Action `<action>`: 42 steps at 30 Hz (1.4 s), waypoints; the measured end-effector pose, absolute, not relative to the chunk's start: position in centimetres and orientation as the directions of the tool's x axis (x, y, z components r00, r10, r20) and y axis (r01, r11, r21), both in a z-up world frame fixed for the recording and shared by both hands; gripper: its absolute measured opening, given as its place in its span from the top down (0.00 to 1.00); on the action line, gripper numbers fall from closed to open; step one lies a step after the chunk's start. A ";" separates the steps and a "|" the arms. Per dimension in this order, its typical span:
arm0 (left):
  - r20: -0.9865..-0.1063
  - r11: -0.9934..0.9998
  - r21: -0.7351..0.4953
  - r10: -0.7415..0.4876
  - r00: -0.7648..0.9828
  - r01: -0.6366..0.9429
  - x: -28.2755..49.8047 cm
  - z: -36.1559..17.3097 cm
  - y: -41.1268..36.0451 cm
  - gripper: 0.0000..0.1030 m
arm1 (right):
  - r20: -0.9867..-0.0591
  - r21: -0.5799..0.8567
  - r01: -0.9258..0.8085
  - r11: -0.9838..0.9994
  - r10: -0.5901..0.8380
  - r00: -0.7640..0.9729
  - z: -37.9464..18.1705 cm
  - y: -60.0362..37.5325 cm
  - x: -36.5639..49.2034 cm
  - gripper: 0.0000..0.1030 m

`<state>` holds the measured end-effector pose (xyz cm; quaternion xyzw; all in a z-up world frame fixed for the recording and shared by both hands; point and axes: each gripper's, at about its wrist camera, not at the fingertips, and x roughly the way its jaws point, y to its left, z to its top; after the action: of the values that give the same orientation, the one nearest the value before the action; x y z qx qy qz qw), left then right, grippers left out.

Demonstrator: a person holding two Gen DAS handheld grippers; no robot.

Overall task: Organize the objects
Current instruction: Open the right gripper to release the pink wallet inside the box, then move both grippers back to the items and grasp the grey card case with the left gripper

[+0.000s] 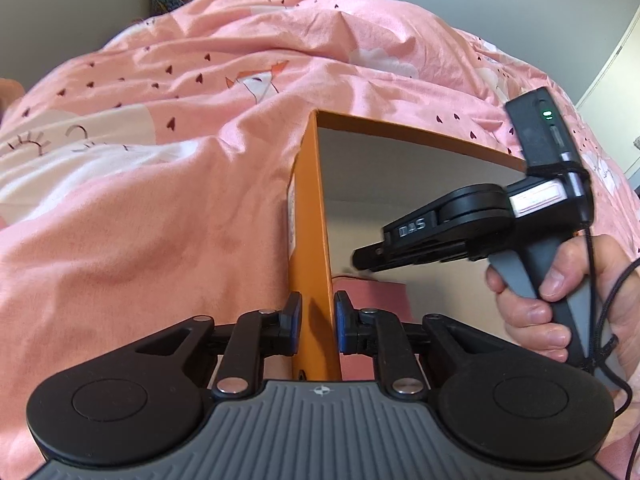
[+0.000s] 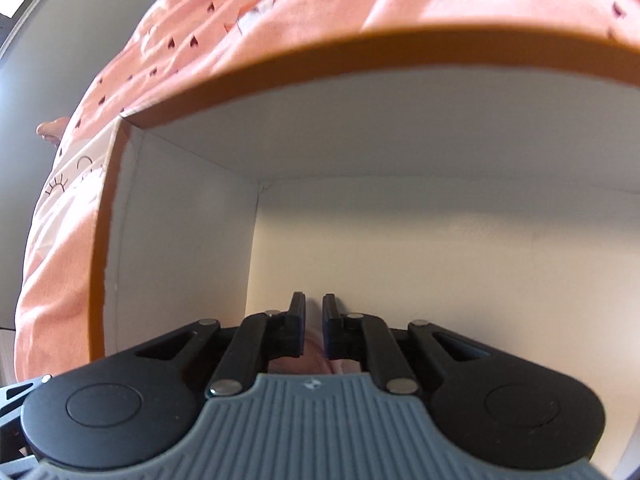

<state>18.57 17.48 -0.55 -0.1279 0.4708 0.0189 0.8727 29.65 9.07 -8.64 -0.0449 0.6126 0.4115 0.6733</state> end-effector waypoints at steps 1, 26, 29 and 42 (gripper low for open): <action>-0.821 0.969 -0.193 -0.075 0.566 -0.151 18.1 -0.1 17.3 0.81 | -0.859 0.435 -0.620 0.653 0.508 -0.066 -7.9 8.7 29.5 0.88; -0.916 0.903 -0.319 -0.215 0.339 -0.289 5.0 -3.4 10.6 0.36 | -0.811 0.215 -0.807 0.550 0.561 0.166 -2.8 -9.5 10.0 0.72; -0.915 0.894 -0.327 -0.216 0.342 -0.308 4.5 -4.2 10.5 0.35 | -0.821 0.194 -0.820 0.539 0.546 0.164 -3.7 -10.1 8.7 0.72; -0.894 0.855 -0.401 -0.287 0.344 -0.329 5.3 -6.7 10.5 0.28 | -0.857 0.165 -0.798 0.580 0.485 0.175 -5.7 -10.2 8.8 0.69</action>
<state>5.33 10.50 -6.72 -0.2688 0.5724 0.0135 0.7745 8.79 -10.17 -5.74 -0.1635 0.4785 0.4282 0.7490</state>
